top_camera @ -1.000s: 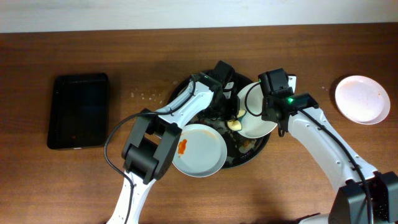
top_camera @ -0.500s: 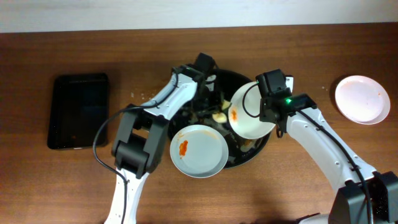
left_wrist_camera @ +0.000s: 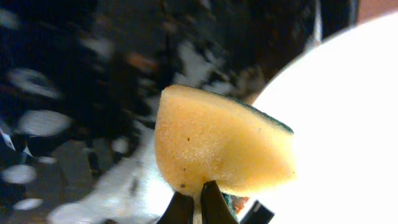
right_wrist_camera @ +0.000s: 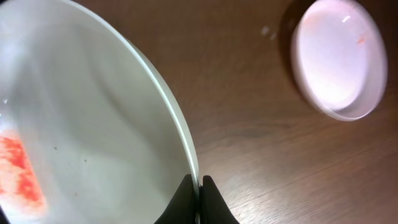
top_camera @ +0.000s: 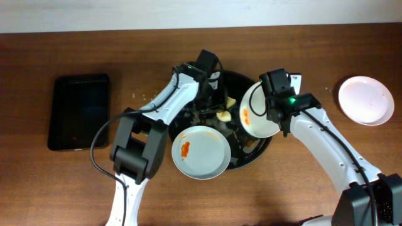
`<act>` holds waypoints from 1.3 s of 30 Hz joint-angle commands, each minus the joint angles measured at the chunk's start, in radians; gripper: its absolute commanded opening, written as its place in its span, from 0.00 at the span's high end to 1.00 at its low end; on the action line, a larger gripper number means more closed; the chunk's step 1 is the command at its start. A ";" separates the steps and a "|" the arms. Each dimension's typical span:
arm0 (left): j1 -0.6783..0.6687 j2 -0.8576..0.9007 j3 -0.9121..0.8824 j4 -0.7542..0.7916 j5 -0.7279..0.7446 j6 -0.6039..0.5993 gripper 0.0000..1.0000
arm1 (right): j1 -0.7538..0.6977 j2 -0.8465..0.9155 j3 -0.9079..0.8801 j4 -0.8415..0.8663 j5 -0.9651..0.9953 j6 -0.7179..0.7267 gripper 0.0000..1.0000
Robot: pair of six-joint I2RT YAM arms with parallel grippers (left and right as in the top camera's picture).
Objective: Clean dirty plates on tray and stack at the side
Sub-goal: 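Tilt the plate up with the right gripper while scrubbing with the sponge, then scrub the tilted plate with the sponge in the left gripper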
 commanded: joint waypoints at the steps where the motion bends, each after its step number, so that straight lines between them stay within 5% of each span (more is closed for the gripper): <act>1: -0.023 -0.064 0.013 -0.005 0.056 0.021 1.00 | 0.003 -0.014 0.068 0.003 0.078 -0.057 0.96; 34: -0.124 -0.064 0.011 -0.020 0.134 0.079 1.00 | 0.126 0.031 0.081 0.023 0.150 -0.067 0.96; 39: -0.125 -0.048 0.000 -0.021 0.016 0.096 1.00 | 0.126 0.031 0.081 0.023 0.150 -0.067 0.96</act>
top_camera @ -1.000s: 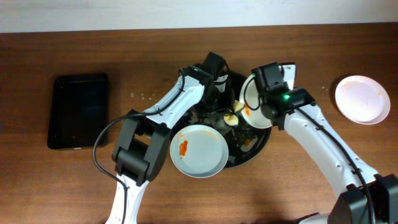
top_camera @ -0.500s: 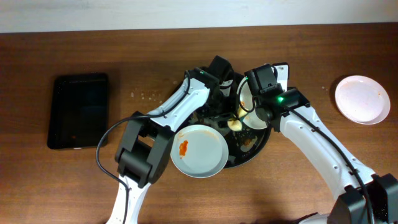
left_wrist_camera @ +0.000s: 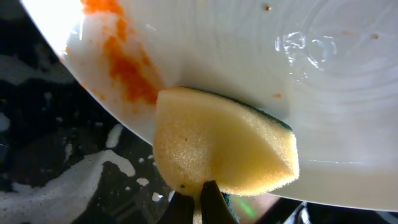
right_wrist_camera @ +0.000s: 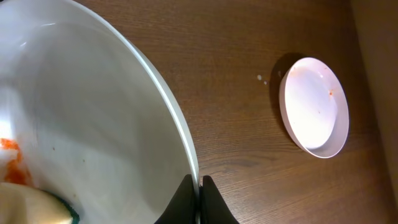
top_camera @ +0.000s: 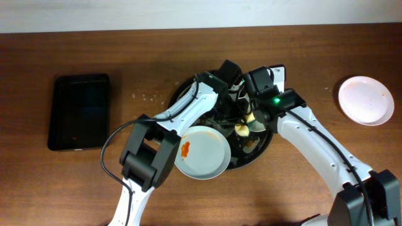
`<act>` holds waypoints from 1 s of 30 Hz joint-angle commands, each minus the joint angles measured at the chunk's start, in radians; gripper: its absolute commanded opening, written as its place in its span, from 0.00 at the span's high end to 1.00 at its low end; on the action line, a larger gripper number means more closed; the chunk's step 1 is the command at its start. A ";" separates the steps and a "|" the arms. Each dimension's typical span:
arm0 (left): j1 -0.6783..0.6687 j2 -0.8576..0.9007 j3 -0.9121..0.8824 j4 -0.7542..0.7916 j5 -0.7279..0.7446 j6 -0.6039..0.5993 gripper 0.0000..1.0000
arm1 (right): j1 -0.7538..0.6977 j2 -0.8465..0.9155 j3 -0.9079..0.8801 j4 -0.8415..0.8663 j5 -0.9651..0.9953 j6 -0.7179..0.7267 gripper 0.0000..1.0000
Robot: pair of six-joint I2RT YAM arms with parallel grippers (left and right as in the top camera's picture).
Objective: Clean dirty plates on tray and stack at the side
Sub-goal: 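Scrub the tilted plate with the sponge in the left gripper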
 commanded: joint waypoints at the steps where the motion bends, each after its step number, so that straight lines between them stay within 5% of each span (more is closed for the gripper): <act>1: 0.001 -0.019 -0.006 0.003 -0.065 0.036 1.00 | 0.008 0.002 0.026 0.003 0.028 0.005 0.96; 20: 0.127 0.064 0.006 0.080 -0.185 -0.021 1.00 | 0.008 0.002 0.026 -0.008 0.028 0.004 0.96; 30: 0.146 0.048 0.076 0.072 0.117 -0.017 1.00 | 0.008 0.003 0.025 -0.007 0.027 0.005 0.96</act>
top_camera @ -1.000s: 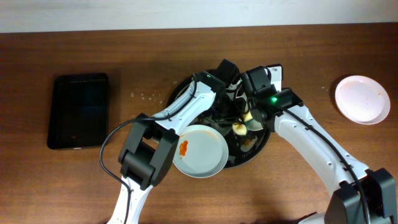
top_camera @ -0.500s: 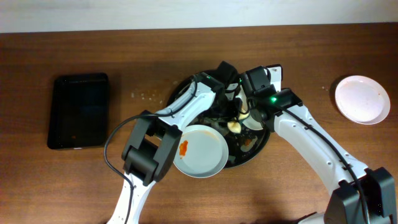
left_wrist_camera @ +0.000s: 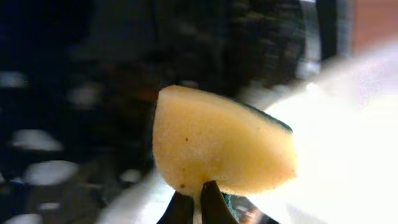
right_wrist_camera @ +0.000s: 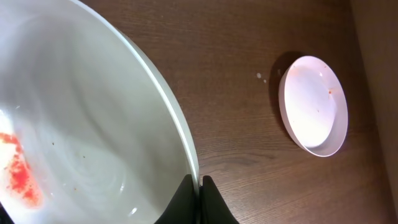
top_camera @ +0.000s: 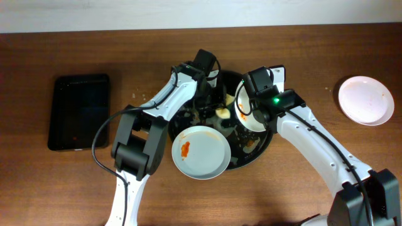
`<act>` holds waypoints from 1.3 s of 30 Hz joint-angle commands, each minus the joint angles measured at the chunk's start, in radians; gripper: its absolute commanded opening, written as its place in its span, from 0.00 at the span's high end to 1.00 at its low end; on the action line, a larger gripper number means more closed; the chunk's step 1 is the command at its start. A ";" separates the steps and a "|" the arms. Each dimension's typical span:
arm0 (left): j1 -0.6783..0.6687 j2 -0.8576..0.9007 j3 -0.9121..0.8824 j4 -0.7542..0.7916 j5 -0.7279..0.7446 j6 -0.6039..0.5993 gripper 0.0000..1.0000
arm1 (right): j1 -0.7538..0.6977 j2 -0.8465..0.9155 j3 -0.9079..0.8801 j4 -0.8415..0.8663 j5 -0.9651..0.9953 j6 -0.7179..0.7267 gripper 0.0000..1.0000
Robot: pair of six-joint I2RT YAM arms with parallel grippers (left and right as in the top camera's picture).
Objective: Clean dirty plates on tray and stack at the side
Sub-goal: 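Scrub the tilted plate with the sponge in the left gripper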
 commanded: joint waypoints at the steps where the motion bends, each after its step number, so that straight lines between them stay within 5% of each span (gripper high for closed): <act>1: -0.006 -0.017 0.053 -0.002 0.168 -0.005 1.00 | 0.007 0.001 0.025 0.001 0.026 0.006 0.96; 19: -0.112 -0.050 -0.050 0.074 0.060 -0.082 1.00 | 0.007 0.048 0.025 0.026 -0.019 0.013 0.96; 30: -0.102 -0.042 -0.130 0.120 -0.115 -0.124 1.00 | 0.028 0.048 0.025 0.015 -0.007 0.010 0.96; 39: -0.010 -0.055 -0.097 0.106 -0.103 -0.137 1.00 | 0.060 0.048 0.025 0.010 0.020 0.009 0.96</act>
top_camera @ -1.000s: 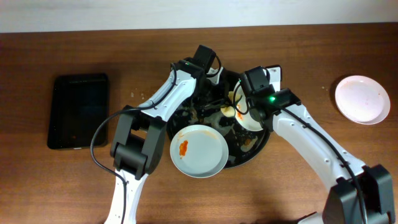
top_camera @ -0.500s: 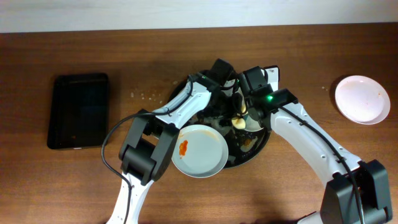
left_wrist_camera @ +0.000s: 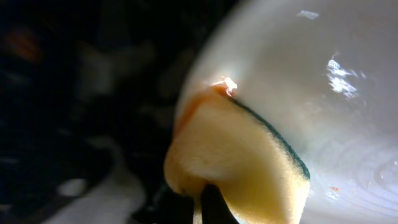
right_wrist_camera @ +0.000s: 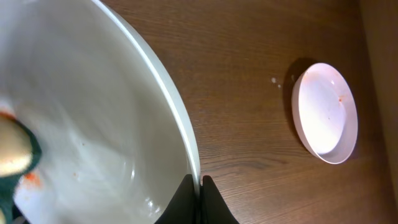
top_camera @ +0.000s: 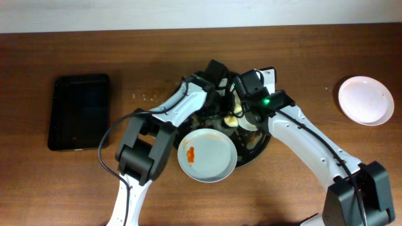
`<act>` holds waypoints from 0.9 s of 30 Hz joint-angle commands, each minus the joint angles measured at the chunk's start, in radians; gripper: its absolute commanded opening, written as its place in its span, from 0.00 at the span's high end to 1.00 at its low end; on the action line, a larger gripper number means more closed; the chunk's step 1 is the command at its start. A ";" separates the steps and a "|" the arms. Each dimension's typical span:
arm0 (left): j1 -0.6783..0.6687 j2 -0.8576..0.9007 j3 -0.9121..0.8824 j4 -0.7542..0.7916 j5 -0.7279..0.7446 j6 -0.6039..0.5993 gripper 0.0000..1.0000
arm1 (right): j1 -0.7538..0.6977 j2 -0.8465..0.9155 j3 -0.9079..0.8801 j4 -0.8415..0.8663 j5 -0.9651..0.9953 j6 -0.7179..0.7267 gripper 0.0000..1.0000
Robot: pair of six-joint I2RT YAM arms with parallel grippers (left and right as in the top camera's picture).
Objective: Clean dirty plates on tray and stack at the side
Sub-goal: 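Scrub the tilted plate with the sponge in the left gripper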
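Observation:
My right gripper [right_wrist_camera: 200,186] is shut on the rim of a white plate [right_wrist_camera: 93,112], held tilted over the round black basin [top_camera: 262,145]. My left gripper [left_wrist_camera: 200,202] is shut on a yellow sponge [left_wrist_camera: 242,162] with a green back, pressed against that plate's face [left_wrist_camera: 311,93]. A thin orange line shows at the sponge's edge, and small orange specks lie near the sponge [right_wrist_camera: 12,155] in the right wrist view. A second white plate [top_camera: 207,156] with an orange smear lies on the basin's front rim.
A pinkish-white plate [top_camera: 366,100] sits alone on the wooden table at the far right. A black rectangular tray [top_camera: 81,113] lies at the far left. The basin holds suds and dark water. Both arms crowd over the basin's middle.
The sponge was off the plate, over the basin's left half, and the held plate showed an orange smear. Now the sponge presses on the plate where the smear was, and only specks show.
At first the sponge hung over the basin beside the held, smeared plate. It then sat against the plate next to the smear, then was off over the basin with the smear still there. Now it is on the plate again.

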 commanded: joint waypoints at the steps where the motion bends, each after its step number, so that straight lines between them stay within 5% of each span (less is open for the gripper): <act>1: 0.062 -0.038 0.021 -0.021 -0.050 -0.013 1.00 | 0.010 0.005 0.021 -0.005 0.010 0.006 0.96; 17: -0.017 -0.119 0.019 -0.071 0.033 0.029 1.00 | 0.010 0.005 0.021 -0.006 0.010 0.006 0.96; 27: -0.070 -0.069 0.019 -0.067 -0.129 0.019 1.00 | 0.010 0.005 0.021 -0.006 0.010 0.006 0.96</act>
